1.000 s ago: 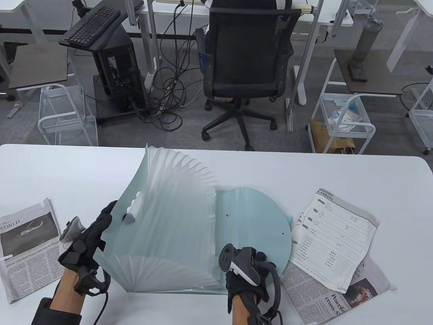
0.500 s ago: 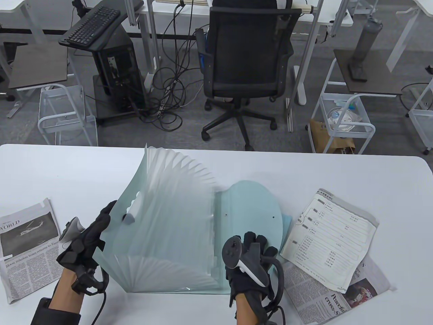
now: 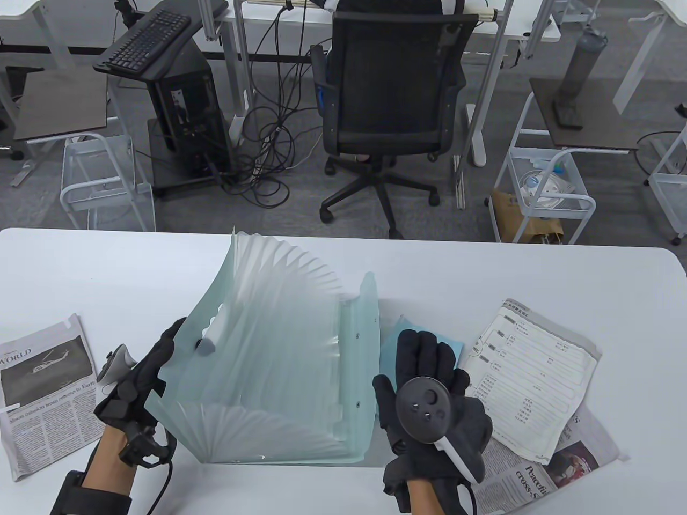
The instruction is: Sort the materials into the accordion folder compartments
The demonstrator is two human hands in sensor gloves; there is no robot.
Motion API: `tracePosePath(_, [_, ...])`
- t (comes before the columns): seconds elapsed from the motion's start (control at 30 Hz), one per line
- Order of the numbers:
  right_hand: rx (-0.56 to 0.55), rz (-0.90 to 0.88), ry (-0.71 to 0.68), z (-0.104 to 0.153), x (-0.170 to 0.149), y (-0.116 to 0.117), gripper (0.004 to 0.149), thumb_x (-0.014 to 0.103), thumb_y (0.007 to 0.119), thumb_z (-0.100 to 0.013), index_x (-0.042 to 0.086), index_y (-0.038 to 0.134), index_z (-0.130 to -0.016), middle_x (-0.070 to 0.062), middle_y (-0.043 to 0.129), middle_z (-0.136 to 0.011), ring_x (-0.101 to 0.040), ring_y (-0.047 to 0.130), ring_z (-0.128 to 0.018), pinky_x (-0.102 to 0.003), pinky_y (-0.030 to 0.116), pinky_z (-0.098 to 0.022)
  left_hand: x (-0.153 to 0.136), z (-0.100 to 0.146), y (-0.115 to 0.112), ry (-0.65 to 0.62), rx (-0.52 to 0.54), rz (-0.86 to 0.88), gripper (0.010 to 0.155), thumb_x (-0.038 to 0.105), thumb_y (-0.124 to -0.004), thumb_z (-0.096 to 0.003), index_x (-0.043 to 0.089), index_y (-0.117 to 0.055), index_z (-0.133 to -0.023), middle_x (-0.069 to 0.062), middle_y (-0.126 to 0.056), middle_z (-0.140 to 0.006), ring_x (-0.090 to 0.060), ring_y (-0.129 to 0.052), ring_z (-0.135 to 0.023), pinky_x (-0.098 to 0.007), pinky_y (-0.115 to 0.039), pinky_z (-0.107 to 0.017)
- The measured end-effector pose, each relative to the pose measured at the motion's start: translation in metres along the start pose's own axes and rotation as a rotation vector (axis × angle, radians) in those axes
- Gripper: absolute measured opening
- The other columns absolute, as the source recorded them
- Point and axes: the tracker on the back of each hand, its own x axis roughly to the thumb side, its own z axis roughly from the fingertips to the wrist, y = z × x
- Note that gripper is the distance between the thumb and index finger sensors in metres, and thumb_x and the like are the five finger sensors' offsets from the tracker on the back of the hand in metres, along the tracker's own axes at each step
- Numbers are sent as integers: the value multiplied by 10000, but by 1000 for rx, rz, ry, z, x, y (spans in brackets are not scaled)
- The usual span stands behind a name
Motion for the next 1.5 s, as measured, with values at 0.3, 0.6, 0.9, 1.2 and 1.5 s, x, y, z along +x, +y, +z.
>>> tracePosePath(0.3, [4, -55, 102, 0, -55, -15, 709, 343, 663, -671, 16, 249, -1146, -328, 240, -1182, -648, 270, -1014, -794, 282, -695, -3, 0, -3, -2, 0, -10, 724, 627, -670, -551, 477, -260, -1129, 12, -555, -1155, -306, -284, -1127, -703, -182, -722])
tracePosePath(0.6, [34, -176, 172, -7, -111, -9, 704, 333, 667, -676, 17, 249, -1146, -333, 246, -1180, -654, 324, -1012, -796, 324, -696, -2, 6, -2, -33, 29, 8, 714, 634, -657, -554, 493, -256, -1128, 17, -546, -1158, -297, -287, -1133, -712, -197, -725])
tracePosePath(0.9, [28, -244, 254, -8, -141, 0, 714, 324, 681, -675, 8, 245, -1143, -341, 285, -1172, -654, 398, -990, -775, 393, -693, -2, 7, -7, -33, 23, 16, 701, 645, -645, -556, 525, -252, -1124, 35, -536, -1168, -284, -283, -1137, -706, -187, -727])
tracePosePath(1.2, [86, -170, 372, -19, -156, 29, 697, 301, 698, -670, -28, 295, -1133, -377, 427, -1109, -598, 605, -878, -672, 569, -639, -3, 4, -7, -23, 3, 28, 694, 647, -645, -558, 543, -253, -1122, 37, -533, -1172, -286, -275, -1138, -699, -172, -729])
tracePosePath(1.5, [276, 128, 520, -42, -130, 101, 624, 385, 710, -665, -92, 563, -1039, -321, 737, -853, -438, 839, -550, -523, 747, -444, -3, 4, -6, -23, 2, 34, 695, 646, -648, -559, 544, -253, -1121, 36, -531, -1172, -287, -272, -1138, -700, -170, -728])
